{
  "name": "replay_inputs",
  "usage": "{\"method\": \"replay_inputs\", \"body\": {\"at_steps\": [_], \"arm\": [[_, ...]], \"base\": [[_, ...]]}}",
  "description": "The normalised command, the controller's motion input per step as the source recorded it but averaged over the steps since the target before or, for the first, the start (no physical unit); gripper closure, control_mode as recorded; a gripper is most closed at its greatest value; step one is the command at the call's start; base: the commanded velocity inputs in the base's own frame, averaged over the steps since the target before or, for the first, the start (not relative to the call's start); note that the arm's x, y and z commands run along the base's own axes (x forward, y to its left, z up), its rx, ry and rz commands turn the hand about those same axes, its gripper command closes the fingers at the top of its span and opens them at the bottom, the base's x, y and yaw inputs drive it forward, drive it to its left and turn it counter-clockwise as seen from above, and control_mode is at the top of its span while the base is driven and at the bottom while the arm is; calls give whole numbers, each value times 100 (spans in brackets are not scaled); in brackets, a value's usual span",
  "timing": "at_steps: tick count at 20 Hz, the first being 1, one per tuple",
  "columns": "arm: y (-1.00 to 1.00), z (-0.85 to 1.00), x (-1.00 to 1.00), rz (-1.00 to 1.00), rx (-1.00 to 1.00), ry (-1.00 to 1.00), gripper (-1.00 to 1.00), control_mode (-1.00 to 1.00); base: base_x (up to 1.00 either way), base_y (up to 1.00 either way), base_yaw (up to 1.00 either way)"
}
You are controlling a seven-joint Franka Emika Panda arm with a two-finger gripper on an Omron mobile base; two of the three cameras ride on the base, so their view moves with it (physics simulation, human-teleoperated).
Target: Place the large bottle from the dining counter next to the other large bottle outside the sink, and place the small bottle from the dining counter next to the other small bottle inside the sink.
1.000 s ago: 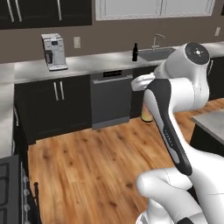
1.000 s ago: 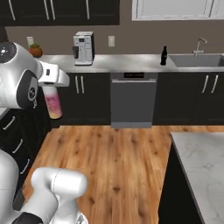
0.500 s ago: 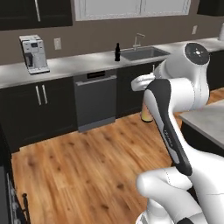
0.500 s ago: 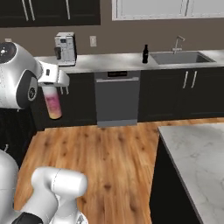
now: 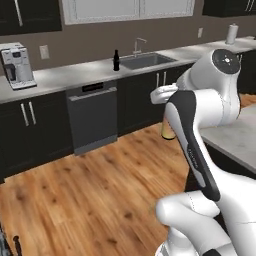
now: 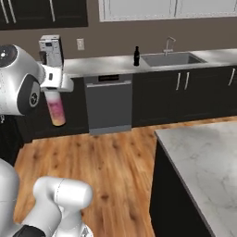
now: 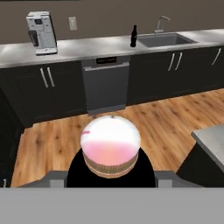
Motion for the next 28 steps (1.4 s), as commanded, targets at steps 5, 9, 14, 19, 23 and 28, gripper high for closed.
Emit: {"method": "replay_inputs", "body": {"at_steps": [5, 9, 14, 19, 23, 28], "arm": [[0, 0, 0, 0, 0, 0, 100, 100], [0, 0, 0, 0, 0, 0, 100, 100], [0, 0, 0, 0, 0, 0, 100, 100], [0, 0, 0, 0, 0, 0, 100, 100], [0, 0, 0, 0, 0, 0, 100, 100], [0, 0, 0, 0, 0, 0, 100, 100]], "base": [[100, 3, 0], [100, 7, 0], [100, 4, 0], [100, 2, 0], [100, 2, 0], [100, 0, 0]]}}
